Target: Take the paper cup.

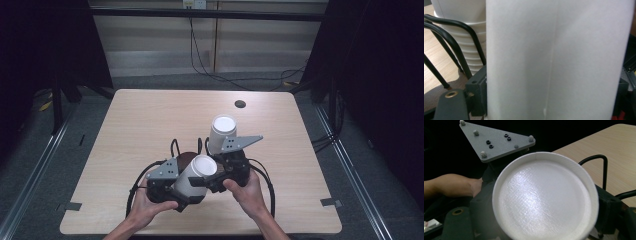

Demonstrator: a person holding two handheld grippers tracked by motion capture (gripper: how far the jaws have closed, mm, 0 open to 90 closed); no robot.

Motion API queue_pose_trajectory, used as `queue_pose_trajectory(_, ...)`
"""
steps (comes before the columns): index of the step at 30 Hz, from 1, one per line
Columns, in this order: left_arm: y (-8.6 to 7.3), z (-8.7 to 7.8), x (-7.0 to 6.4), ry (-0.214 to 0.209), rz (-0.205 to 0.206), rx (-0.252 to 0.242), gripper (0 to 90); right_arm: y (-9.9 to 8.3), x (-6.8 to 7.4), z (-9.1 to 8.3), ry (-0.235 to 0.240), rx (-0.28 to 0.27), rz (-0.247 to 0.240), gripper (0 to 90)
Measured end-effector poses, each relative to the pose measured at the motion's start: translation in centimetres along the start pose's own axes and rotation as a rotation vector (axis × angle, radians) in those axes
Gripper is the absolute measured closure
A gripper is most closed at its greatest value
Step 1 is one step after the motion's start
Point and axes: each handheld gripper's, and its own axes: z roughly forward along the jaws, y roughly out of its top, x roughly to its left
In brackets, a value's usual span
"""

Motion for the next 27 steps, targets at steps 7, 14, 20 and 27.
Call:
queue_pose_trajectory(7,0.0,0.0,0.0,-0.007,0.001,0.029,17.9,0.0,0.0,0.0,-0.026,0.02,-0.006,14.7)
queue_pose_trajectory(14,0.0,-0.5,0.1,-0.013,-0.024,0.058,18.2,0.0,-0.2,-0.3,-0.01,0.02,-0.007,14.7)
queue_pose_trajectory(20,0.1,-1.3,0.4,0.0,-0.031,0.073,18.5,0.0,0.0,-1.2,-0.024,-0.014,-0.024,14.6)
queue_pose_trajectory(27,0.2,-1.6,0.9,0.006,-0.038,0.133,18.6,-0.3,-0.3,-2.0,-0.044,-0.001,-0.026,14.5)
